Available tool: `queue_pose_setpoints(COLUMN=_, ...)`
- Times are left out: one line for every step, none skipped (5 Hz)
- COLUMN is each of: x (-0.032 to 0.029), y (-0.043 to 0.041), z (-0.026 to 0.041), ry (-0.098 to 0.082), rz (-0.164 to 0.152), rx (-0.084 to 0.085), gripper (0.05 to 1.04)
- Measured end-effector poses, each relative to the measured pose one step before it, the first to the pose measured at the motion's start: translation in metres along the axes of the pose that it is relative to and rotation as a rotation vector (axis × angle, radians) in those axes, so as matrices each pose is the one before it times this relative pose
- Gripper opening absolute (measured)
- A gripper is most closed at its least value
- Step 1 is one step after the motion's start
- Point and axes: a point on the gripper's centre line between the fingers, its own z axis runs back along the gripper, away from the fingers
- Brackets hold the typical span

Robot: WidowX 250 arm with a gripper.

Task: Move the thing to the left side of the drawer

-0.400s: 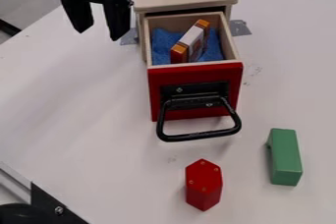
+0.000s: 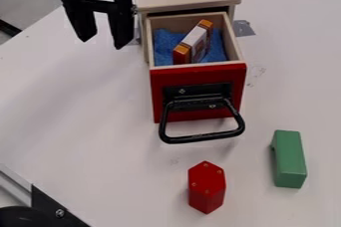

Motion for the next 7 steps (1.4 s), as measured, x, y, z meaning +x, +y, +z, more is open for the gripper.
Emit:
queue_pose_setpoints(x=0.00658, y=-0.01301, z=-0.00352, ry=-0.0049, rz=-0.053, rx=-0.0009, gripper=0.997)
queue_pose_setpoints(x=0.00284, y=-0.00844, z=0.00109, ry=-0.0059, rz=-0.0374, rx=0.0048, gripper=0.997)
queue_pose_setpoints(x=0.00284, y=-0.0156, z=0.00749, ry=-0.0313, rz=-0.0442, rx=-0.0012, gripper=0.997)
queue_pose_setpoints(x=0.00452, y=-0.0133, z=0.00301, ry=-0.0185, rz=-0.0436, rx=0.0004, gripper=0.997)
queue_pose_setpoints(x=0.00321, y=-0.00336, z=0.00078, ry=-0.0165, rz=-0.0148, rx=0.0037, gripper=0.997)
queue_pose_setpoints(x=0.00861, y=0.00268, z=-0.00716, ry=-0.0123, rz=0.0026, rx=0.0154, gripper=0.997)
queue_pose_setpoints(x=0.00201, y=0.0035, z=-0.00316, ry=-0.0106, rz=0.006, rx=0.0302, gripper=0.997)
